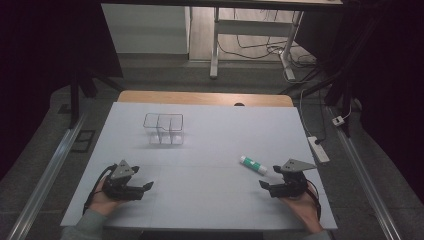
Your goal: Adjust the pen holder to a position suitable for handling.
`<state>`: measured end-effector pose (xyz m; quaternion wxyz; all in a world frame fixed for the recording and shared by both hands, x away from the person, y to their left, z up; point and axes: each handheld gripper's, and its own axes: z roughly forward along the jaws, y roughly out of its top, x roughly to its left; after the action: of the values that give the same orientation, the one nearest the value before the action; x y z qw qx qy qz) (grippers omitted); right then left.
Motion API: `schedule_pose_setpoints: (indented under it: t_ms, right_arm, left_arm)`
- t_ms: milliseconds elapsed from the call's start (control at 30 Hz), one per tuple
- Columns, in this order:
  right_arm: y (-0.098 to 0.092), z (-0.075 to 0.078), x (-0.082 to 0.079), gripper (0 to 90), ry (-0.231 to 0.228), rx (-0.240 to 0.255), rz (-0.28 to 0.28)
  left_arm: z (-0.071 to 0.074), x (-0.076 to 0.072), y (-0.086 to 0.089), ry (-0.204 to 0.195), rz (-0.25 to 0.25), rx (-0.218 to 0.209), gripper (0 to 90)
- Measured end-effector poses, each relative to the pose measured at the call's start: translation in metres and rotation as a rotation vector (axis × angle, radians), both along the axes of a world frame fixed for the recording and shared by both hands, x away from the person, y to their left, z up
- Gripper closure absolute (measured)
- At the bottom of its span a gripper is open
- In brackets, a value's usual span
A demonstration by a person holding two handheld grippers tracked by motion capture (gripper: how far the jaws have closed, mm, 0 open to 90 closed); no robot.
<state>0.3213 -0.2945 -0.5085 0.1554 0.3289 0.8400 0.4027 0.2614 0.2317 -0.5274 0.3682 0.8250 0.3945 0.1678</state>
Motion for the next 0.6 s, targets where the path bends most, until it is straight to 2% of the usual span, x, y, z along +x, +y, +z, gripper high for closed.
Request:
schedule_pose_setpoints:
  t_ms: [133,433,600]
  right_arm:
    - [0.0003,-0.0007,0.0009,20.9,-0.001,-0.005,0.006]
    - [0.0006,-0.0002,0.0002,21.1,-0.009,-0.007,0.001]
    - [0.0005,-0.0023,0.0009,21.3,0.004,-0.018,-0.005]
  left_arm:
    - [0.0002,-0.0017,0.0000,-0.003,0.000,0.003,20.9]
    - [-0.0007,-0.0003,0.0026,0.001,0.009,0.004,21.0]
    - [-0.0005,0.0001,0.0021,0.003,0.013,0.001,21.0]
